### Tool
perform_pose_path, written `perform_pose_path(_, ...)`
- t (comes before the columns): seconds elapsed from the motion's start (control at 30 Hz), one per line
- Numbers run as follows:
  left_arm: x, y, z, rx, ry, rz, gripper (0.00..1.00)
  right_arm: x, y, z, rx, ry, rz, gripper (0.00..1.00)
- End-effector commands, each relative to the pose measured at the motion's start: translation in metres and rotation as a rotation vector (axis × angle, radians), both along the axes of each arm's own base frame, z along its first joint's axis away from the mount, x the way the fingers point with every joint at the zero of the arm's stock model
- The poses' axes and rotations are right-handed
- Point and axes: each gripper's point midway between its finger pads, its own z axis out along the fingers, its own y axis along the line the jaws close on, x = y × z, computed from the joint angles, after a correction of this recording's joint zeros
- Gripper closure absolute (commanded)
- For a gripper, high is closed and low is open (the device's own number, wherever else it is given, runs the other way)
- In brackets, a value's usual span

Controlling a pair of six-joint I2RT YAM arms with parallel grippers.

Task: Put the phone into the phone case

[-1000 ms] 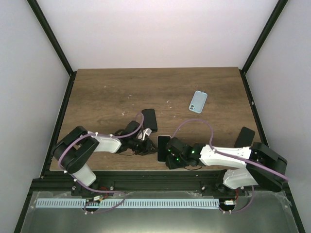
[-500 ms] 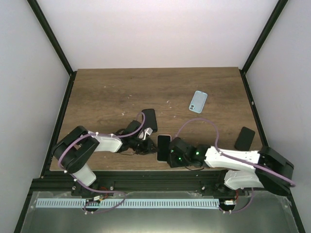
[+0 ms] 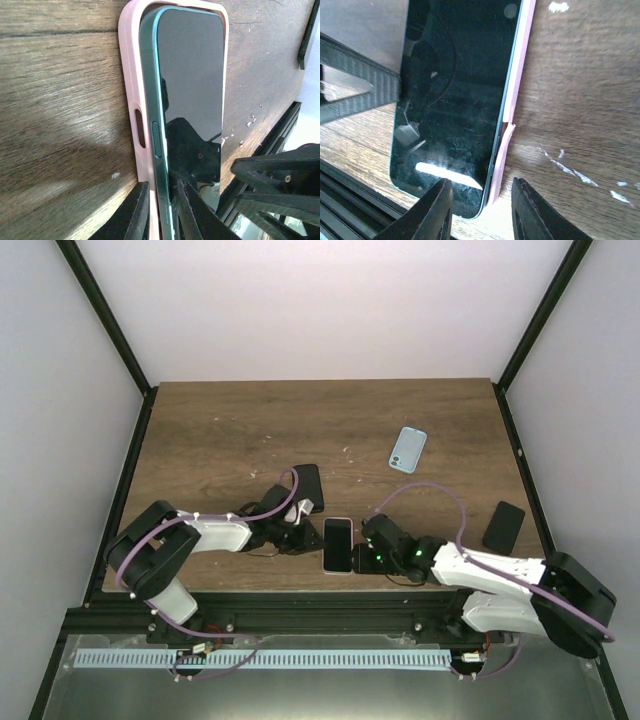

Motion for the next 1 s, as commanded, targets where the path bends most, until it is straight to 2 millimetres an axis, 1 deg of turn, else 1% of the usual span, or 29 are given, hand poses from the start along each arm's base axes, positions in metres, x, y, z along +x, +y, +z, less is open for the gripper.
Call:
perform_pose_path(0.0, 0.000, -0.001, -0.006, 0.004, -0.004, -0.005, 0.83, -0.006, 0.004, -0.016, -0.004, 0.047, 0.032, 0.67)
perform_pose_path(0.13, -0.002, 0.001, -0.017, 0.017, 0.015, 0.004, 0.88, -0.011, -0.001, -0.038, -0.041, 0.089, 0.027, 0.70)
perform_pose_path(0.2, -0.004, 0.001, -0.021, 0.014, 0.027, 0.001, 0.91, -0.013, -0.002, -0.044, -0.047, 0.101, 0.028, 0.74)
perform_pose_path(0.3, -0.008, -0.002, -0.022, -0.003, 0.050, -0.005, 0.94, -0.013, -0.002, -0.048, -0.055, 0.105, 0.026, 0.79)
perform_pose_path(0.47, -0.006, 0.003, -0.020, 0.027, 0.026, -0.002, 0.97, -0.006, -0.003, -0.044, -0.064, 0.071, 0.009, 0.84)
perform_pose_path(0.53, -0.005, 0.004, -0.021, 0.036, 0.025, -0.003, 0.97, -0.001, -0.004, -0.042, -0.063, 0.058, -0.011, 0.83)
perform_pose_path(0.67, -0.006, 0.002, -0.021, 0.026, 0.034, -0.002, 0.96, 0.010, -0.003, -0.032, -0.012, 0.032, -0.053, 0.77)
perform_pose_path(0.77, -0.006, 0.003, -0.021, 0.030, 0.035, -0.003, 0.94, 0.020, -0.002, -0.024, 0.034, 0.013, -0.083, 0.70)
perform_pose_path(0.9, -0.005, 0.003, -0.019, 0.034, 0.026, -0.005, 0.94, 0.025, -0.001, -0.023, 0.040, 0.010, -0.099, 0.68)
perform_pose_path(0.97, -0.004, 0.003, -0.018, 0.035, 0.022, -0.002, 0.93, 0.027, 0.000, -0.022, 0.047, 0.003, -0.102, 0.64)
